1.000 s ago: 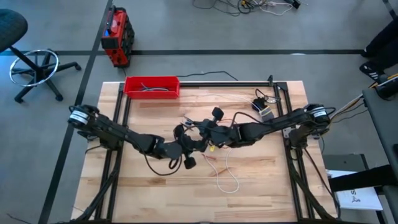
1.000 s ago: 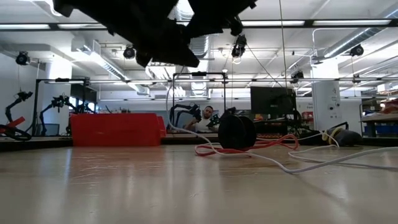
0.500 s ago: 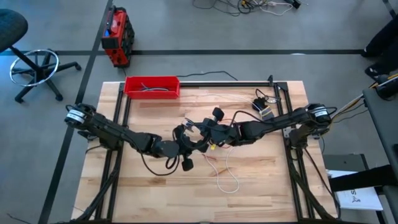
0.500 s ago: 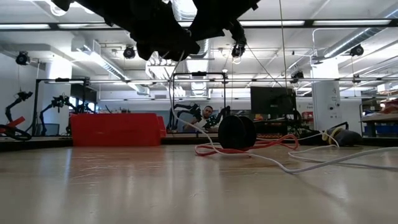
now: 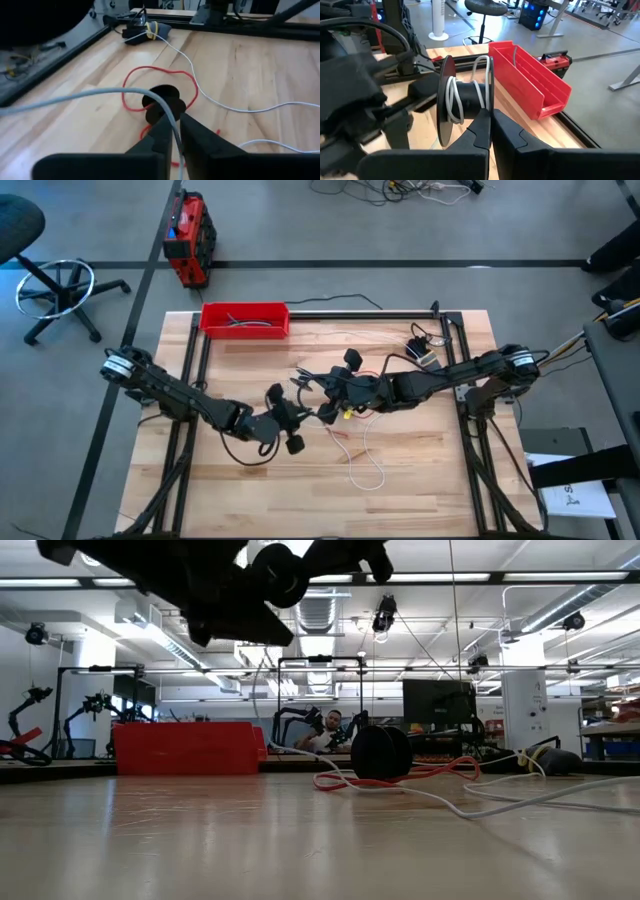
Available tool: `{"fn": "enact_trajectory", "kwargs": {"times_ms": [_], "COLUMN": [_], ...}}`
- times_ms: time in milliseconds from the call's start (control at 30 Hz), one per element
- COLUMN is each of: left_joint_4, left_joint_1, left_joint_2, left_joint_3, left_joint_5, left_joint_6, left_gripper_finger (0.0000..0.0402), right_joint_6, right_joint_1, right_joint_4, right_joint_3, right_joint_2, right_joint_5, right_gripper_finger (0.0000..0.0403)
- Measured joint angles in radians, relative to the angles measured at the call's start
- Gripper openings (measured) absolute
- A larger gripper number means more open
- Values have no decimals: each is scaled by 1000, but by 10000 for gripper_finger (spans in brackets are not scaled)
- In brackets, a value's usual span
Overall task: Coil cords
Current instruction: Coil the white wire onto the black spool
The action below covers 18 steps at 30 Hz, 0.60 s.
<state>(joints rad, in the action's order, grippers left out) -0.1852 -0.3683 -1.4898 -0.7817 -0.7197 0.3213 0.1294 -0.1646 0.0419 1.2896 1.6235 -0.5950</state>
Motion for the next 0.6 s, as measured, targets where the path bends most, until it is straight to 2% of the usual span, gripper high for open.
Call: {"fn": "enact_trajectory", "kwargs": {"times_ms": [233, 400, 600], "left_joint_4": [0, 0, -3], "left_joint_1": [2, 1, 1], "left_joint_2": [68, 135, 247], "left_joint_3": [118, 204, 285], "left_joint_5": [-17, -98, -209], "left_joint_6": [179, 268, 291], "left_gripper_finger": [99, 149, 191], "right_joint_6": [-2, -3, -11], "right_joint_1": [1, 1, 1], "right_joint_4": [5, 6, 6], "right_joint_3": [0, 0, 0], "right_joint_2": [-1, -1, -1], "right_joint_5": [-7, -7, -7], "right_gripper_finger": [0, 0, 0]}}
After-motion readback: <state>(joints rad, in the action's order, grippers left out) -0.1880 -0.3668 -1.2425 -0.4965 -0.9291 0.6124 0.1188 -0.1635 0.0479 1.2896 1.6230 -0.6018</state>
